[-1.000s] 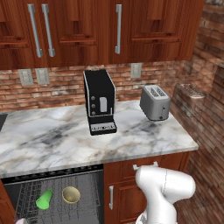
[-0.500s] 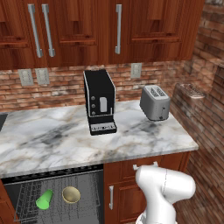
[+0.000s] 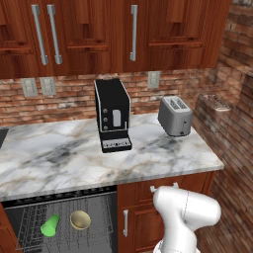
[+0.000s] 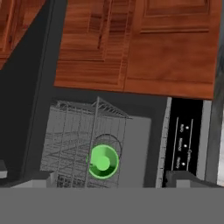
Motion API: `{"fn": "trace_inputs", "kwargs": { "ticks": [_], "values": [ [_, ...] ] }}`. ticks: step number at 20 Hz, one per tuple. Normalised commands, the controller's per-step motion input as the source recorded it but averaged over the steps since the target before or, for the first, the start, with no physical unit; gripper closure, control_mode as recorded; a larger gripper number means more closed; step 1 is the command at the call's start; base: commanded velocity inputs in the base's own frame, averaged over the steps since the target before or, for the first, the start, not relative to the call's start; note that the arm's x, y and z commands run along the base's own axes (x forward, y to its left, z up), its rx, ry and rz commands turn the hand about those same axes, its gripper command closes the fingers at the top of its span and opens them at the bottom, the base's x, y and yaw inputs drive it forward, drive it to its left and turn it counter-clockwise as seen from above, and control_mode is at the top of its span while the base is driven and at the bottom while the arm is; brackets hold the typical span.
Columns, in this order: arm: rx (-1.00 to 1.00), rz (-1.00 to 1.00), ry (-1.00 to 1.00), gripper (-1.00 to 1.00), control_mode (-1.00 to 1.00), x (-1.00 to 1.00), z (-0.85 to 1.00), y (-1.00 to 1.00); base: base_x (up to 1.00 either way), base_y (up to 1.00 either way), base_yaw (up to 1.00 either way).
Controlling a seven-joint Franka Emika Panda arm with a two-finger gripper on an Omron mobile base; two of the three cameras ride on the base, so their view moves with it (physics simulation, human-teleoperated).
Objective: Pick up the cup and bowl from the counter, place them in the dishwasher, and close the dishwasher door.
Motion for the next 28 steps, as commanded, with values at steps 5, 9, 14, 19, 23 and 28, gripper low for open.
{"fn": "trace_inputs", "kwargs": {
  "ticks": [5,9,14,19,23,28],
  "values": [
    [0.06,0.0,-0.08,-1.0,-1.0,-0.21,-0.68,0.08,0.0,0.0,0.0],
    [0.06,0.0,-0.07,-1.0,-1.0,-0.21,-0.71,0.12,0.0,0.0,0.0],
    [0.04,0.0,-0.07,-1.0,-1.0,-0.22,-0.71,0.1,0.0,0.0,0.0],
    [0.0,0.0,-0.05,-1.0,-1.0,-0.18,-0.75,0.11,0.0,0.0,0.0],
    [0.0,0.0,-0.08,-1.0,-1.0,-0.22,-0.72,0.18,0.0,0.0,0.0],
    [-0.07,0.0,-0.1,-1.0,-1.0,-0.28,-0.72,0.31,0.0,0.0,0.0]
  ]
}}
